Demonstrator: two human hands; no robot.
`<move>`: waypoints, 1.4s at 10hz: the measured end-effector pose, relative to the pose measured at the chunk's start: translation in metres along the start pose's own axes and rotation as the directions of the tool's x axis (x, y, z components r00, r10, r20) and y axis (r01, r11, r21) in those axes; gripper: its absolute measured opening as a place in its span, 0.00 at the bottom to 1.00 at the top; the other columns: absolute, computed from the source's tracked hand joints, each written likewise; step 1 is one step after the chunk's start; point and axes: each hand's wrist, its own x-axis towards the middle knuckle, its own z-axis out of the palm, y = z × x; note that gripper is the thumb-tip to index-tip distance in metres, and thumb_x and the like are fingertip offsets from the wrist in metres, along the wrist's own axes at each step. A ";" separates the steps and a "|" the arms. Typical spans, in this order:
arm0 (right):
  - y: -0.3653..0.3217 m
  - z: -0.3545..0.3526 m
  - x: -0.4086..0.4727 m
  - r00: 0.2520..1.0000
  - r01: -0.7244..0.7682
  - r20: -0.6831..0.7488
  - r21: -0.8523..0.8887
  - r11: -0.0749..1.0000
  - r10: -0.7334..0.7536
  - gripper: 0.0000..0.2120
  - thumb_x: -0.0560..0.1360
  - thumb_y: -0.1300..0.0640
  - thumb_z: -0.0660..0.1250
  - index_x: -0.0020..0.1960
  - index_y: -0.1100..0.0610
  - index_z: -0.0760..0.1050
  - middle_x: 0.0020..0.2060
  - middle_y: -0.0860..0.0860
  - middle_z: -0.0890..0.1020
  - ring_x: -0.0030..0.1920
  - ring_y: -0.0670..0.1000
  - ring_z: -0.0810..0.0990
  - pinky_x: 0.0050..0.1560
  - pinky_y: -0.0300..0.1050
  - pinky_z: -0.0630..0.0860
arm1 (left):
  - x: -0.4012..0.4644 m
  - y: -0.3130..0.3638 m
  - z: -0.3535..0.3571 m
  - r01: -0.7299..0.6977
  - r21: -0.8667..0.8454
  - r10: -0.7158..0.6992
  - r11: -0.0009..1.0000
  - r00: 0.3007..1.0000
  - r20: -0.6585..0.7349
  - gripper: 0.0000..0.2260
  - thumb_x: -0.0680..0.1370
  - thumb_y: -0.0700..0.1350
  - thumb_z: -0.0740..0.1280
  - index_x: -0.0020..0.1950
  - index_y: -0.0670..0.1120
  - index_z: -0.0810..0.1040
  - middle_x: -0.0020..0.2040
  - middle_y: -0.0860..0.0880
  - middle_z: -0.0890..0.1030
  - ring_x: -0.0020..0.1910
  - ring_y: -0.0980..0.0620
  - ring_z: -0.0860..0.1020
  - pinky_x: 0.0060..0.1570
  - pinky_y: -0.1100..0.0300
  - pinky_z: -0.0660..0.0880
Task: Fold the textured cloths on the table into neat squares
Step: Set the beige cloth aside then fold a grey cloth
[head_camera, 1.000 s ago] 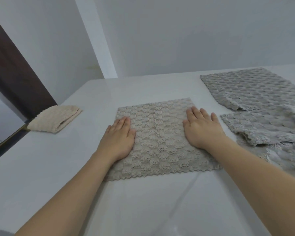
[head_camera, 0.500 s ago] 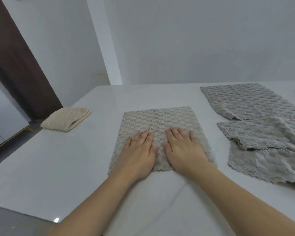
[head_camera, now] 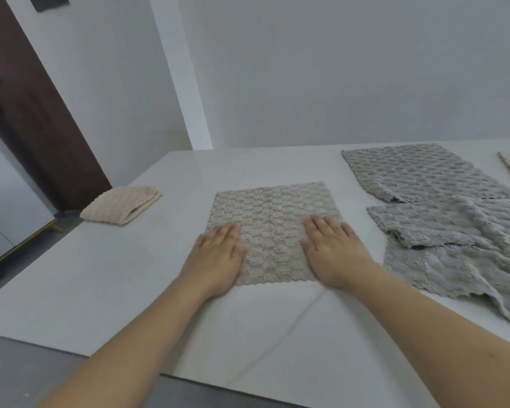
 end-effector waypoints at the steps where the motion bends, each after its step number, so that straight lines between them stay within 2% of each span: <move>1: 0.025 -0.008 -0.013 0.994 -0.089 0.069 -0.006 0.996 0.089 0.28 0.82 0.46 0.39 0.79 0.53 0.41 0.79 0.49 0.42 0.78 0.51 0.42 0.76 0.54 0.39 | -0.010 -0.023 -0.001 0.068 0.019 -0.069 0.997 0.997 0.041 0.26 0.84 0.56 0.41 0.81 0.49 0.42 0.81 0.53 0.43 0.79 0.53 0.42 0.77 0.50 0.40; 2: 0.024 -0.015 -0.011 0.986 -0.110 0.121 -0.079 0.991 0.119 0.28 0.82 0.47 0.39 0.79 0.55 0.41 0.79 0.51 0.43 0.78 0.52 0.42 0.76 0.55 0.38 | -0.010 -0.021 -0.006 0.065 0.035 -0.067 0.997 0.995 0.078 0.26 0.84 0.55 0.42 0.81 0.49 0.42 0.81 0.53 0.42 0.79 0.53 0.42 0.77 0.49 0.38; 3: 0.012 -0.030 0.011 0.993 -0.096 0.061 -0.067 0.993 0.100 0.27 0.82 0.49 0.42 0.79 0.59 0.50 0.79 0.54 0.49 0.78 0.53 0.46 0.76 0.55 0.42 | 0.000 -0.015 -0.021 0.060 0.046 -0.063 0.997 0.995 0.074 0.26 0.84 0.54 0.43 0.81 0.47 0.47 0.81 0.51 0.45 0.80 0.52 0.42 0.76 0.48 0.36; 4: -0.003 -0.044 0.044 0.999 -0.036 -0.019 0.019 0.999 0.037 0.26 0.83 0.50 0.44 0.78 0.58 0.52 0.78 0.54 0.51 0.78 0.52 0.49 0.77 0.53 0.44 | 0.020 -0.005 -0.038 0.040 -0.093 -0.042 0.995 0.999 -0.021 0.25 0.85 0.51 0.47 0.81 0.45 0.51 0.81 0.49 0.50 0.80 0.52 0.46 0.77 0.51 0.39; 5: -0.016 -0.046 0.082 0.998 0.048 0.038 0.037 0.998 -0.049 0.26 0.83 0.50 0.43 0.79 0.57 0.48 0.79 0.52 0.48 0.78 0.52 0.46 0.77 0.51 0.42 | 0.052 0.010 -0.047 -0.013 -0.164 0.004 0.986 0.999 -0.054 0.25 0.85 0.49 0.46 0.81 0.43 0.49 0.81 0.47 0.49 0.80 0.50 0.45 0.77 0.53 0.40; 6: -0.024 -0.042 0.119 0.993 0.104 0.051 0.043 0.994 -0.107 0.26 0.83 0.49 0.43 0.80 0.56 0.46 0.79 0.50 0.46 0.78 0.51 0.43 0.77 0.51 0.41 | 0.098 0.020 -0.050 -0.040 -0.178 0.023 0.983 0.995 -0.097 0.25 0.85 0.49 0.46 0.81 0.44 0.49 0.81 0.47 0.49 0.80 0.49 0.45 0.77 0.51 0.41; 7: -0.022 -0.020 0.140 0.990 0.130 0.044 0.017 0.991 -0.131 0.26 0.83 0.47 0.41 0.80 0.52 0.45 0.79 0.50 0.47 0.78 0.51 0.44 0.77 0.52 0.42 | 0.136 0.023 -0.035 -0.044 -0.206 0.029 0.978 0.997 -0.076 0.25 0.85 0.52 0.46 0.81 0.47 0.49 0.81 0.49 0.50 0.80 0.49 0.46 0.77 0.49 0.42; 8: -0.018 0.003 0.145 0.994 0.099 0.049 -0.019 0.995 -0.098 0.26 0.83 0.45 0.40 0.80 0.50 0.44 0.79 0.48 0.46 0.78 0.51 0.43 0.76 0.55 0.41 | 0.149 0.018 -0.008 -0.021 -0.079 0.022 0.997 1.000 0.003 0.26 0.84 0.57 0.42 0.81 0.54 0.47 0.81 0.53 0.47 0.80 0.50 0.44 0.77 0.46 0.42; 9: -0.014 0.005 0.149 0.995 0.091 0.046 -0.017 0.996 -0.090 0.27 0.82 0.46 0.40 0.80 0.50 0.43 0.79 0.47 0.45 0.78 0.50 0.42 0.76 0.55 0.40 | 0.154 0.016 -0.001 -0.019 -0.053 0.019 0.998 1.000 -0.003 0.25 0.84 0.57 0.42 0.81 0.54 0.45 0.81 0.54 0.45 0.80 0.51 0.43 0.77 0.46 0.41; 12: -0.008 0.001 0.150 0.992 0.097 0.087 -0.002 0.995 -0.096 0.27 0.82 0.45 0.39 0.79 0.49 0.42 0.79 0.46 0.43 0.78 0.48 0.41 0.76 0.52 0.39 | 0.153 0.007 -0.003 -0.007 -0.045 0.007 0.999 1.000 0.001 0.26 0.84 0.57 0.42 0.81 0.52 0.45 0.81 0.54 0.45 0.79 0.53 0.43 0.77 0.50 0.41; 14: 0.033 -0.008 0.133 0.996 0.017 0.091 -0.018 1.000 -0.016 0.27 0.82 0.45 0.38 0.79 0.50 0.40 0.78 0.46 0.42 0.78 0.47 0.40 0.77 0.50 0.40 | 0.135 -0.043 -0.008 0.111 -0.045 -0.110 0.993 0.994 0.017 0.27 0.84 0.57 0.41 0.81 0.50 0.44 0.81 0.52 0.44 0.80 0.52 0.43 0.77 0.53 0.42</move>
